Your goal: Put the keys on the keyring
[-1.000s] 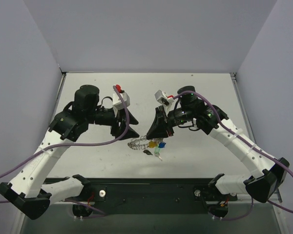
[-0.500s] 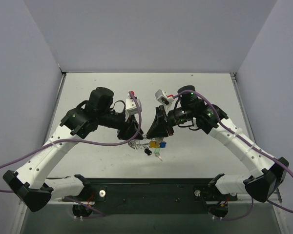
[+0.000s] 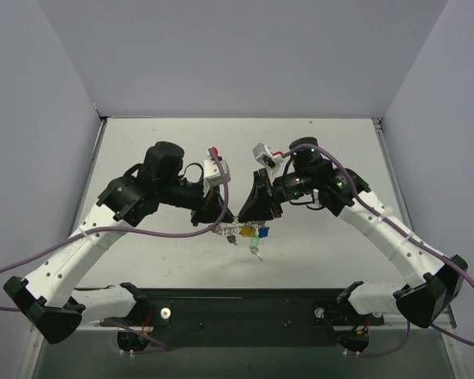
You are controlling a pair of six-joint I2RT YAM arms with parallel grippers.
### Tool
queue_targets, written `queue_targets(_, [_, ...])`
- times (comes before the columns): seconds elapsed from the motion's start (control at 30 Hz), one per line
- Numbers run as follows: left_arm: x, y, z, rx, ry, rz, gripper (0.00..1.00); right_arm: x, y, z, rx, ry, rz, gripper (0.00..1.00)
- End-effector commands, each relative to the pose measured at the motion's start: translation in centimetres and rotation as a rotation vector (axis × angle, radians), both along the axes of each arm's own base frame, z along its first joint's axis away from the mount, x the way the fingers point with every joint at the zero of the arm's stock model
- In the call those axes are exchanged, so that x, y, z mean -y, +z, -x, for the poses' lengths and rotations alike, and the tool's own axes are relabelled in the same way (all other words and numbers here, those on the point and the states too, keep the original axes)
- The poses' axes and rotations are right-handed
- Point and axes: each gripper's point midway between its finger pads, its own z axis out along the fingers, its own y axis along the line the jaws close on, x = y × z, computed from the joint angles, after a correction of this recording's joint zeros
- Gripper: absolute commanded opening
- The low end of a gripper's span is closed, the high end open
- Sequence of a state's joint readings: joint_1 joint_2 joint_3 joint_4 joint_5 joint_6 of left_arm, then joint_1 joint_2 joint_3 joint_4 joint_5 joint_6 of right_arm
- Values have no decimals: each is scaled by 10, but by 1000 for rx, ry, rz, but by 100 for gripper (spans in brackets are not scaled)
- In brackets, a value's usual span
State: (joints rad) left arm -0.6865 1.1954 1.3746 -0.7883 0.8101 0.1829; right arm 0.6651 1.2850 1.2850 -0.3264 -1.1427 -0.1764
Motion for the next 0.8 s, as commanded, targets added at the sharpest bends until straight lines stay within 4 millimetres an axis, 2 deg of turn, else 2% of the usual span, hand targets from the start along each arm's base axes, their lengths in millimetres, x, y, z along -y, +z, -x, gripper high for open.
queue_targets(0.0, [5,49,-2,169,6,177,0,-4,16,1,41,56,-69,0])
queue_targets(0.13, [-2,67,-2,187,51,268,0,-6,15,3,21,77,-73,0])
queue_targets(0.17, [-3,69,-8,203,67,293,0,-6,14,4,14,81,-73,0])
queue_targets(0.23, [-5,74,-7,172,89,329,0,-7,13,2,11,76,-71,0])
queue_targets(0.27, [-6,83,-12,200,99,369,0,-7,13,3,8,72,-72,0])
queue_targets(0.3, [-7,78,-13,185,110,381,0,-8,13,3,4,69,-71,0])
queue_targets(0.37, [-7,88,-14,181,112,442,0,-8,12,3,0,63,-70,0])
queue_targets(0.43, [-9,87,-16,163,128,466,0,-8,10,3,-1,54,-69,0])
queue_targets(0.47, [-9,96,-16,194,126,498,0,-9,11,2,-3,51,-71,0])
queue_targets(0.77, [-12,106,-15,158,123,631,0,-10,11,0,3,32,-94,0])
